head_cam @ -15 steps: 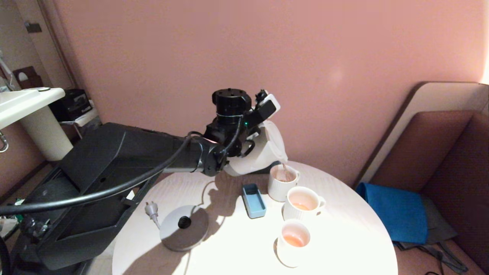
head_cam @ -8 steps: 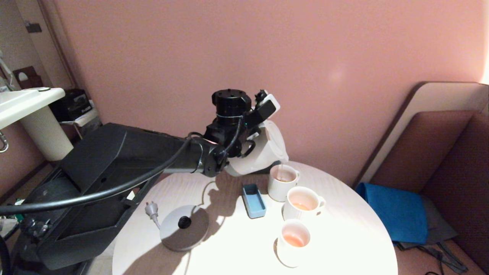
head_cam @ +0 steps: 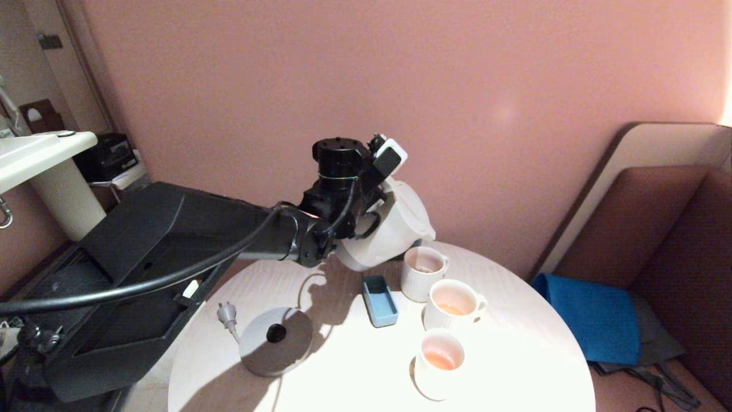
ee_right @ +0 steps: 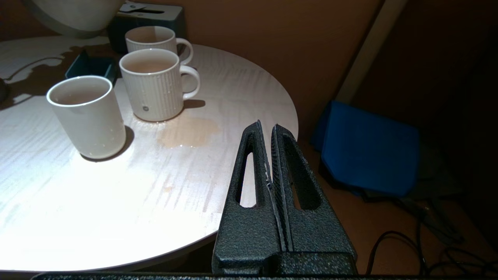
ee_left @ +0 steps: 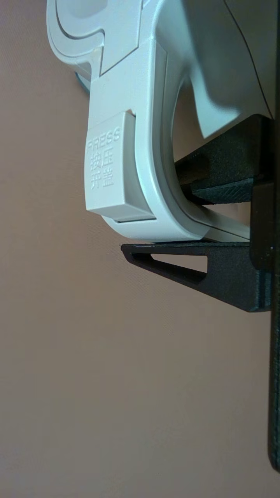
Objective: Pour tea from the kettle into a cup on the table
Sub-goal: Pour water into another cup, then put the cup down on the table
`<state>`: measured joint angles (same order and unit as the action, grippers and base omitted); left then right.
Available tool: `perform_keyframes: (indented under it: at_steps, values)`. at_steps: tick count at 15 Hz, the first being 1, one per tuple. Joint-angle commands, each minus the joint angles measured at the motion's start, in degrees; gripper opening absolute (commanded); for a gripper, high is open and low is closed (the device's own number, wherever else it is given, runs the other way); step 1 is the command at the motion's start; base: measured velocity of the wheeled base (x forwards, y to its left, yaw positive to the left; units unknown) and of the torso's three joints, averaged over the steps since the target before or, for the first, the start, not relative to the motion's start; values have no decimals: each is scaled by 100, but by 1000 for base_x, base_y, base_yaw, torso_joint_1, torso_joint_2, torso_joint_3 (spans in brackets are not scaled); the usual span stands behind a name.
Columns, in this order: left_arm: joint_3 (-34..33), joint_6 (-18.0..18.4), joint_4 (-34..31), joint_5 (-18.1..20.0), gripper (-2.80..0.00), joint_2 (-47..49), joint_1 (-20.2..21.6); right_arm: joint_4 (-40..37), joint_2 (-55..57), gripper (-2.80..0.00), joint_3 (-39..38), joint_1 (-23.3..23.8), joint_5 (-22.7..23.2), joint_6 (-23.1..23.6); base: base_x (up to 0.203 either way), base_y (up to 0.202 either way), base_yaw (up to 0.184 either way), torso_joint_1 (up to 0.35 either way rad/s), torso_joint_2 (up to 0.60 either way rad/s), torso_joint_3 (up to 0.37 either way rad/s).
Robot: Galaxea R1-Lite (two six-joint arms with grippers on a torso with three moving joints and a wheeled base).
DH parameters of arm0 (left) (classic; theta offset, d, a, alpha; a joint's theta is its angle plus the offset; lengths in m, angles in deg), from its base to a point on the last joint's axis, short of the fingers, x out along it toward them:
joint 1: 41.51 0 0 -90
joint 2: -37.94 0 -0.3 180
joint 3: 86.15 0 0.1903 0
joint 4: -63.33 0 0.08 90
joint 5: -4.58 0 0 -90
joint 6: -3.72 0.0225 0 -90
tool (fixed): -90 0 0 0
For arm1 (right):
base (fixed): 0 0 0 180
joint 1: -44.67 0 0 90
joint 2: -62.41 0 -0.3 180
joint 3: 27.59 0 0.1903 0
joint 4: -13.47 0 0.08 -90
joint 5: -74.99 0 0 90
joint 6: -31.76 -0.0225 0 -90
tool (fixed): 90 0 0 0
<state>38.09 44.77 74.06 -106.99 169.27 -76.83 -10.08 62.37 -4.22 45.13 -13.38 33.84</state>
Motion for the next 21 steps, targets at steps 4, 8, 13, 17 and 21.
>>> perform_keyframes:
  at_steps: [4,8,13,17,21]
  values:
    - [-425,-968,21,-29,-280,-196,92,1,5,-280,0,-2,4,2,0,0,0,0,0,0]
    - [-520,-1661,19,-48,-280,-299,237,1,5,-280,0,-2,4,2,0,0,0,0,0,0]
    - [-1422,-2082,9,-37,-280,-962,391,1,5,-280,0,-2,4,2,0,0,0,0,0,0]
    - [-2486,-2637,-13,-14,-280,-1854,610,1,5,-280,0,-2,4,2,0,0,0,0,0,0]
    - [-4001,-3102,-9,2,-280,-3215,700,1,5,-280,0,-2,4,2,0,0,0,0,0,0]
